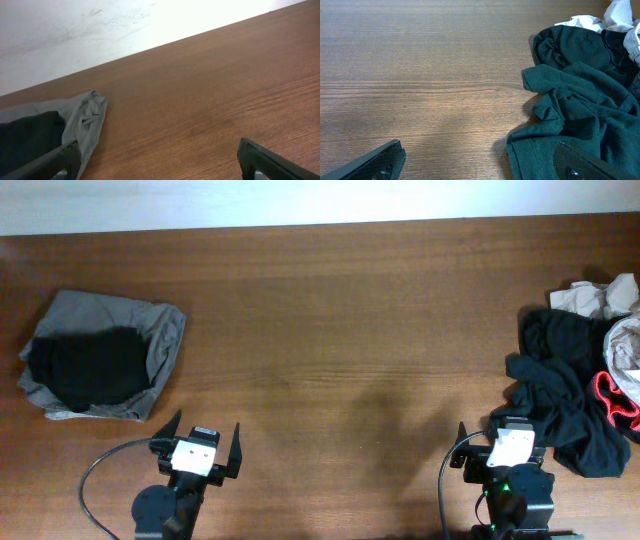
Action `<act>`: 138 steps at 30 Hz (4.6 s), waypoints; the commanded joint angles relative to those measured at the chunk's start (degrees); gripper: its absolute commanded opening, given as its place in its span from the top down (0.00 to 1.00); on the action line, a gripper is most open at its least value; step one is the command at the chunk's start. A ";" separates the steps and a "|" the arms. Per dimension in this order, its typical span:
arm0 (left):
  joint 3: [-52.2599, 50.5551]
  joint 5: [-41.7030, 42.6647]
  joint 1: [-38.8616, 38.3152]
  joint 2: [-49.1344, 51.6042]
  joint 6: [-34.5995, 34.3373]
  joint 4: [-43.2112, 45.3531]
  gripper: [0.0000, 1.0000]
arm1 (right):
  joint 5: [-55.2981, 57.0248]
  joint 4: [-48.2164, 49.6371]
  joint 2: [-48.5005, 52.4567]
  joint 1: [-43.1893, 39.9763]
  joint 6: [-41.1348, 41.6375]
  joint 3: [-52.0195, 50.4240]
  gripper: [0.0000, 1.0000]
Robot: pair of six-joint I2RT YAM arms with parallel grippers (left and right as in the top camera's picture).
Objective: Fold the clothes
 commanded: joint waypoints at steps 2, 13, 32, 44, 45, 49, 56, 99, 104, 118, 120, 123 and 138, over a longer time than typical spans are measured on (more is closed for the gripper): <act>-0.50 0.61 -0.17 -0.57 -0.76 0.33 0.01 | -0.07 0.31 -0.52 -0.44 0.20 -0.31 0.01; -0.50 0.61 -0.17 -0.57 -0.76 0.35 0.01 | -0.07 0.31 -0.52 -0.44 0.17 -0.31 0.01; -0.50 0.63 -0.17 -0.57 -0.76 0.35 0.01 | -0.07 0.31 -0.52 -0.44 0.17 -0.31 0.01; -0.50 2.51 -0.20 -0.57 1.09 7.32 0.01 | -17.84 3.78 -0.52 -0.44 10.21 -0.31 0.01; -0.50 5.40 -0.17 -0.57 0.92 9.29 0.01 | -21.00 4.63 -0.52 -0.44 11.72 -0.31 0.01; -0.50 14.12 -0.17 -0.57 0.94 11.89 0.01 | -32.52 8.37 -0.52 -0.44 16.09 -0.31 0.01; 2.36 16.00 -0.17 -0.17 -2.82 20.50 0.01 | -34.58 12.31 0.28 -0.44 17.22 4.59 0.01; 89.74 15.61 -0.07 90.75 -2.45 -38.45 0.01 | -7.76 -26.67 101.57 -22.43 22.32 67.80 0.07; 89.72 15.61 -0.07 90.75 -2.47 -39.04 0.01 | -7.54 -18.51 107.71 -21.73 22.56 67.76 0.07; 89.72 15.58 -0.07 90.75 -2.45 -39.60 0.01 | -2.49 -8.17 113.15 -21.73 23.87 66.99 0.47; 89.72 15.56 -0.07 90.77 -2.45 -39.60 0.01 | -1.95 -8.68 113.15 -21.73 24.94 66.84 0.71; 89.72 15.56 -0.07 90.75 -2.45 -39.56 0.01 | -3.56 -9.57 112.02 -21.70 24.96 66.97 0.94; 89.72 15.58 -0.07 90.75 -2.45 -40.04 0.01 | 7.10 -14.97 95.60 -16.11 24.92 67.63 0.76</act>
